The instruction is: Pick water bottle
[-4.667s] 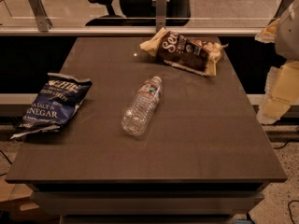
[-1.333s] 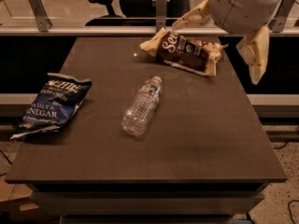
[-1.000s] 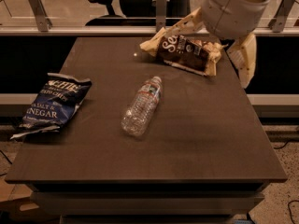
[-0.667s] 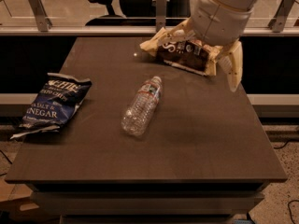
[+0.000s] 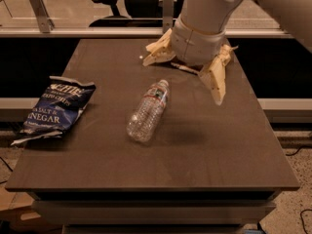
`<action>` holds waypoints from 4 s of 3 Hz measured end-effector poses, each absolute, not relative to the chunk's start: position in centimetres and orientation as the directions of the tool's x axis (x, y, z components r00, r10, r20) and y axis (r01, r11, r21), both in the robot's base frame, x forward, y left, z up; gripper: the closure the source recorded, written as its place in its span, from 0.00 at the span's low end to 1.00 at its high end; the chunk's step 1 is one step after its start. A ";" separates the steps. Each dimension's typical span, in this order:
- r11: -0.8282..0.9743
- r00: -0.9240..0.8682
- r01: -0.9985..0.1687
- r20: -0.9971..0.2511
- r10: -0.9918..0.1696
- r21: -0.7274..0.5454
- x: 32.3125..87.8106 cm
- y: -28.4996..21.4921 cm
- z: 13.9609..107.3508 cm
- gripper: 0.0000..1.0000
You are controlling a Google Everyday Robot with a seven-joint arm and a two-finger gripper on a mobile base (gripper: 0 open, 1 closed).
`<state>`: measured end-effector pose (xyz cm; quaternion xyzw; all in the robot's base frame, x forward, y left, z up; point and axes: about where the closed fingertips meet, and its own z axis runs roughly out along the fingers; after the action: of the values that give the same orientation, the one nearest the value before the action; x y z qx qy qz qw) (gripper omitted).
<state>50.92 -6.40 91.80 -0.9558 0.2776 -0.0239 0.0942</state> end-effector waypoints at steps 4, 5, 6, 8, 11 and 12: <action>-0.932 0.931 -0.351 0.069 -0.358 -0.089 51.5 0.0 85.4 0.00; -0.945 0.946 -0.318 0.036 -0.321 -0.077 51.1 0.7 84.2 0.03; -0.943 0.946 -0.322 0.006 -0.323 -0.083 50.3 0.6 83.2 0.21; -0.929 0.934 -0.356 -0.005 -0.358 -0.104 49.4 -0.4 82.8 0.67; -0.916 0.923 -0.368 0.055 -0.380 -0.159 50.4 -1.1 85.7 1.00; -0.900 0.914 -0.366 0.092 -0.396 -0.236 51.6 -1.3 88.2 1.00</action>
Offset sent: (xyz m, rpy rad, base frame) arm 0.0032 0.0508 -0.0581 -0.1337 -0.0506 0.1072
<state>51.64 -1.33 88.17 -0.9722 0.1960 -0.0688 0.1076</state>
